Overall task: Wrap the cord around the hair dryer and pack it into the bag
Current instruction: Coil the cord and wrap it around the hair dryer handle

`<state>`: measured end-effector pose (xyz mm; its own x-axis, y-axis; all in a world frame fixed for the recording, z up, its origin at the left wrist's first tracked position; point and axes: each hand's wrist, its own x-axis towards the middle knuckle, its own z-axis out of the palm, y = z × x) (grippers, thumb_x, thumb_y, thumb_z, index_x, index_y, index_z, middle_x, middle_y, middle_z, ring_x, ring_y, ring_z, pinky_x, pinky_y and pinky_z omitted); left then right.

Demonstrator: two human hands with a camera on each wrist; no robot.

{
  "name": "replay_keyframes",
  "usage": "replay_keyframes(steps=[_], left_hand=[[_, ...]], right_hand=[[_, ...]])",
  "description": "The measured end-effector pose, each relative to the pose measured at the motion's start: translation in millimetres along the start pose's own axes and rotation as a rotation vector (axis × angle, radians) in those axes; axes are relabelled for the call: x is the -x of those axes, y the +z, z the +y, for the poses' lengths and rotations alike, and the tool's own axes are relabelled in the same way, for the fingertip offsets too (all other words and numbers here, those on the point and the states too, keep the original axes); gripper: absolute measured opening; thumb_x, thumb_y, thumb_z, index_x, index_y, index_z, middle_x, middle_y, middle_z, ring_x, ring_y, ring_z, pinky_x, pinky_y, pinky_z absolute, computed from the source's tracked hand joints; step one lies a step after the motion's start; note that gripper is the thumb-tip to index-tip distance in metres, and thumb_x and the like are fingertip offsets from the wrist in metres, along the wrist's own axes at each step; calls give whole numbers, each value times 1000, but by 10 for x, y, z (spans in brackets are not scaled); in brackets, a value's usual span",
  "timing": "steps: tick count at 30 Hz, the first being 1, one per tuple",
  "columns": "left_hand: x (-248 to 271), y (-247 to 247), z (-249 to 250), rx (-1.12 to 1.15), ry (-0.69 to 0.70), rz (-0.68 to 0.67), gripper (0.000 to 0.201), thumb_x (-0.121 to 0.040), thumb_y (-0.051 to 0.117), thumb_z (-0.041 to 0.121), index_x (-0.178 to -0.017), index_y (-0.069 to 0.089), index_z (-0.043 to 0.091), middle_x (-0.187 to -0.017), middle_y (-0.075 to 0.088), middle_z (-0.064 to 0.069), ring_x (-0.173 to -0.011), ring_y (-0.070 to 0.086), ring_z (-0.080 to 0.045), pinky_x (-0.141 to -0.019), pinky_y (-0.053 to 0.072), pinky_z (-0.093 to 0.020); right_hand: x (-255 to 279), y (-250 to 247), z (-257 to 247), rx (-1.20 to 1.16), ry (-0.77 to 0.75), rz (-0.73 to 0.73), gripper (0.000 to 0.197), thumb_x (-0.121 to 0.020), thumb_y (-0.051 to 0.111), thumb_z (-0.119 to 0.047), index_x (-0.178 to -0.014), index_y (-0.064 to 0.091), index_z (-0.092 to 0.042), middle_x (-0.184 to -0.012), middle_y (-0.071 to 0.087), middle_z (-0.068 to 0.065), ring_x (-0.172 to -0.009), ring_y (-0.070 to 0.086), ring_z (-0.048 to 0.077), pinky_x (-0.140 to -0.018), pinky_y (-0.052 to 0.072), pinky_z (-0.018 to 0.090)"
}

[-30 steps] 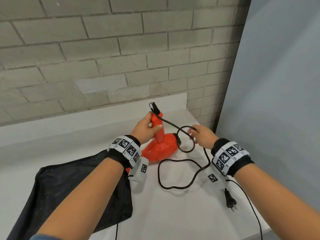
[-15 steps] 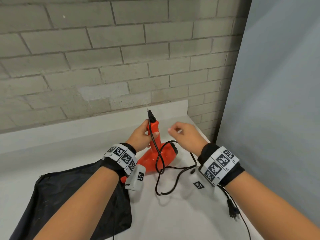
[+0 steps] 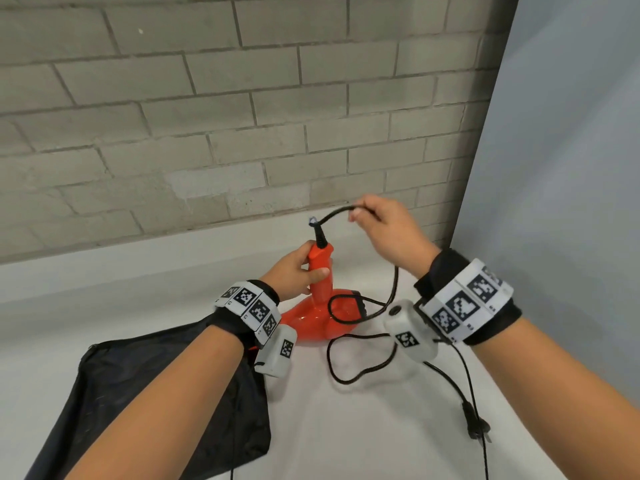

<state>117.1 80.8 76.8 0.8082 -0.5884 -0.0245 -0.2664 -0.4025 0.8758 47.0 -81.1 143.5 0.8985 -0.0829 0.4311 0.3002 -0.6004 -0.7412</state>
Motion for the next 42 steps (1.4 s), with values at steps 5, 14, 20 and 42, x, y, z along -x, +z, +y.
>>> replay_keyframes(steps=[5, 14, 20, 42], left_hand=[[36, 3, 22, 35, 30, -119, 34, -89, 51, 4, -119, 44, 20, -118, 52, 1, -102, 56, -21, -82, 52, -38], [4, -36, 90, -5, 58, -59, 30, -86, 58, 12, -116, 54, 10, -112, 59, -3, -101, 57, -17, -82, 46, -18], [-42, -31, 183, 67, 156, 49, 28, -83, 59, 2, -106, 51, 16, -97, 60, -2, -89, 59, -16, -77, 51, -16], [-94, -42, 876, 524, 281, 202, 34, -98, 34, 21, -68, 49, 14, -38, 27, 15, -34, 19, -1, -38, 15, -17]], right_hand=[[-249, -277, -38, -19, -72, 201, 20, -92, 44, -7, -93, 63, -2, -73, 55, -8, -67, 47, 4, -61, 35, 9], [-244, -253, 64, 6, -93, 234, 19, -92, 45, -7, -95, 63, -1, -70, 51, -18, -58, 49, -18, -57, 35, 0], [-231, -140, 38, -2, -112, 262, 20, -92, 47, -10, -96, 65, -4, -70, 53, -18, -61, 52, -12, -58, 37, 0], [-107, -147, 121, 0, -157, 267, 21, -94, 47, -17, -97, 65, -6, -68, 55, -1, -53, 46, -3, -53, 36, 8]])
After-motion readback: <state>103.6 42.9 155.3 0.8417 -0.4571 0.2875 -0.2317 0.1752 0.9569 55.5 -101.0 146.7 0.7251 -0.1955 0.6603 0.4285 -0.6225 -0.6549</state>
